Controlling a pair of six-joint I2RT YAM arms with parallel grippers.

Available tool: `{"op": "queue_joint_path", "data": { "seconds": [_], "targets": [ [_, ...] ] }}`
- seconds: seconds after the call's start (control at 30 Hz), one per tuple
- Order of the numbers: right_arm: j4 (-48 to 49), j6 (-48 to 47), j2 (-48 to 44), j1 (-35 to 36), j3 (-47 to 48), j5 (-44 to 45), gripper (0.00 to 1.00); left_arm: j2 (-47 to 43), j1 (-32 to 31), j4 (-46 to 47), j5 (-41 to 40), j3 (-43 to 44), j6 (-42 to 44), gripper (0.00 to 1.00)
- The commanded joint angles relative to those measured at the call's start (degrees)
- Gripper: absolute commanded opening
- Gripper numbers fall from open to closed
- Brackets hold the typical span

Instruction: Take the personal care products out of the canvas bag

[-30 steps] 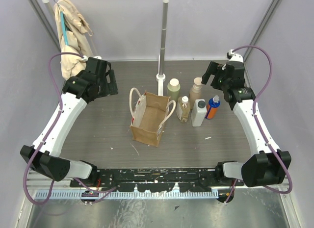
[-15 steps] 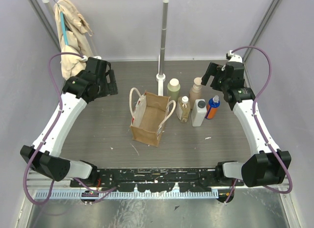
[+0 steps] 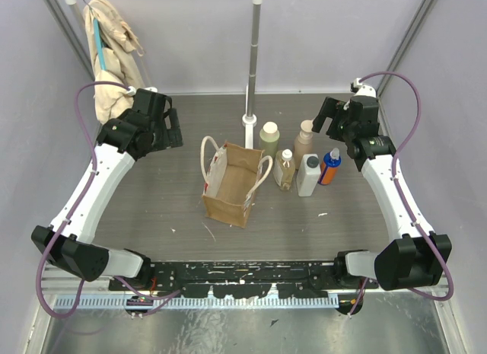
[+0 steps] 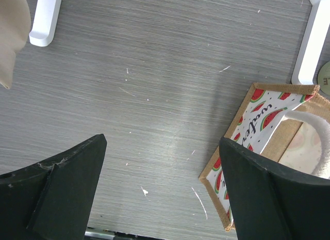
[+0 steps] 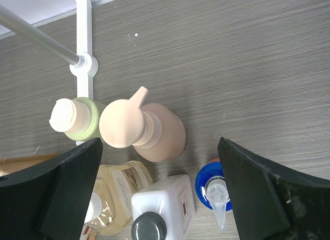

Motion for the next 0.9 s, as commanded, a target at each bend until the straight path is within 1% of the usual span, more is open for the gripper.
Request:
{"op": "queue_joint_path", "data": {
  "seconds": [0.0, 0.3, 0.33, 0.47, 0.63, 0.87],
  "targets": [
    [1.6, 0.0, -0.4, 0.0, 0.5, -0.3, 1.00, 0.0, -0.1, 0.0, 0.0, 0.0, 0.0, 0.98],
    [1.6, 0.0, -0.4, 0.0, 0.5, -0.3, 1.00, 0.0, -0.1, 0.0, 0.0, 0.0, 0.0, 0.98],
    [0.0, 0.0, 0.0, 0.0, 0.0, 0.0, 1.00, 0.0, 0.0, 0.0, 0.0, 0.0, 0.0, 0.98],
    [0.3, -0.4, 0.3, 1.0, 0.6, -1.2, 1.00, -0.1, 0.2, 0.1, 0.4, -0.1, 0.0, 0.98],
    [-0.4, -1.7, 2.0, 4.3, 2.5, -2.0, 1.00, -0.2, 0.4, 0.3, 1.0, -0.3, -0.1, 0.98],
    [0.6, -3.8, 4.6, 11.5, 4.4, -2.8, 1.00, -0.6, 0.8, 0.5, 2.4, -0.8, -0.3, 0.98]
  ]
}}
